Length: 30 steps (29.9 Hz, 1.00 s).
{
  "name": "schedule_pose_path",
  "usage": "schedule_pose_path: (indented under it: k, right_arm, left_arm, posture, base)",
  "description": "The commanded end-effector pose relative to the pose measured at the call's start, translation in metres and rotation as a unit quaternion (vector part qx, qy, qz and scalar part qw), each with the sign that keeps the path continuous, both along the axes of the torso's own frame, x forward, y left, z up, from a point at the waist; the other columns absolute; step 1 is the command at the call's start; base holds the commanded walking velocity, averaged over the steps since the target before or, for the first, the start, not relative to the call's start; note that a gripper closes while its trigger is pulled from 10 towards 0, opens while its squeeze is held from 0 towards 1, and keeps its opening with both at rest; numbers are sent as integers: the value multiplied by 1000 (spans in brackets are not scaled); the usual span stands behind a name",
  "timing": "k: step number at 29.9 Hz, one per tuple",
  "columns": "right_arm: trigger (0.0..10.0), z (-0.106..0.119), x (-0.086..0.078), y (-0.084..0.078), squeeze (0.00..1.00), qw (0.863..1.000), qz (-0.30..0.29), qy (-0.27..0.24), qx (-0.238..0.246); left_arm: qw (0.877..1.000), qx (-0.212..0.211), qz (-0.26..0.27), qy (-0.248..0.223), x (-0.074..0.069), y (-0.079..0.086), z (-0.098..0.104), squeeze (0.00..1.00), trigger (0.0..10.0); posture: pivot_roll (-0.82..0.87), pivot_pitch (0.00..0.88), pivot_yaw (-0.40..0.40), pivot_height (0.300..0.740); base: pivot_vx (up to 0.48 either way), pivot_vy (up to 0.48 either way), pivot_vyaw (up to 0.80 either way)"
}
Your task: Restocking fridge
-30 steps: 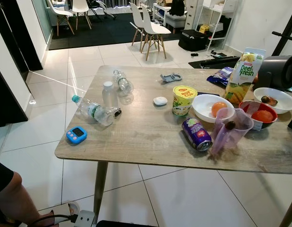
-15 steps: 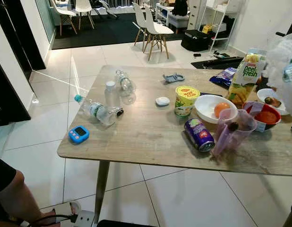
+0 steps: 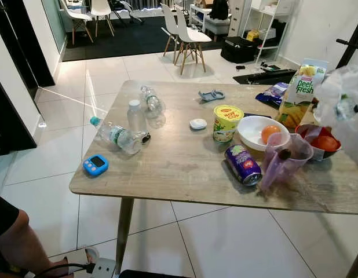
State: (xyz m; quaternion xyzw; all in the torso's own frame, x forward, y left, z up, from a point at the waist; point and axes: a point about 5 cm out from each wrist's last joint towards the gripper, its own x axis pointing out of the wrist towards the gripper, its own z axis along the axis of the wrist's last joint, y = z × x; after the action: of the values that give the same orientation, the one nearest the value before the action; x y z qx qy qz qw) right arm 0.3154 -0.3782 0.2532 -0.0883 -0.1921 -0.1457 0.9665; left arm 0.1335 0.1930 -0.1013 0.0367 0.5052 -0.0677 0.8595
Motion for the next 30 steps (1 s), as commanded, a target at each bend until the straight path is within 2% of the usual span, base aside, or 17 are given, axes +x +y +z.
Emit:
schedule_pose_path:
  k: [1,8,12,17,21,23,24,30]
  right_arm:
    - [0,-4,-3,-5,0,1000,-23,8,-5]
    - [0,-14,-12,-18,0,997,-72,22,5]
    - [0,-22,-15,-20,0,996,-81,28,10]
    - [0,-32,-15,-20,0,995,-91,44,9]
    - [0,-48,-15,-19,0,988,-130,78,8]
    - [0,-50,-15,-18,0,988,-131,80,8]
    - [471,-52,-13,-16,0,988,-128,80,9]
    - [78,-58,-12,-12,0,987,-141,82,7]
  left_arm:
    - [1000,-1,-10,19,-10,0,-3,0,10000]
    - [1000,0,-10,20,-11,1,-4,0,10000]
    - [1000,0,-11,21,-12,2,-4,0,10000]
    - [1000,1,-13,21,-12,2,-4,0,10000]
    - [1000,4,-17,23,-13,4,-4,0,10000]
    - [1000,5,-19,23,-13,5,-3,0,10000]
    - [1000,6,-19,23,-12,6,-3,0,10000]
    - [1000,8,-21,19,-10,7,-2,0,10000]
  posture:
    - [94,0,-9,740]
    - [96,0,-5,740]
    - [97,0,0,740]
    - [99,0,3,740]
    - [96,0,11,740]
    - [96,0,11,740]
    - [97,0,16,740]
    - [104,0,18,740]
  base:
    - [0,0,0]
    - [0,0,0]
    - [0,0,0]
    - [0,0,0]
    - [0,0,0]
    - [0,0,0]
    - [0,0,0]
    - [0,0,0]
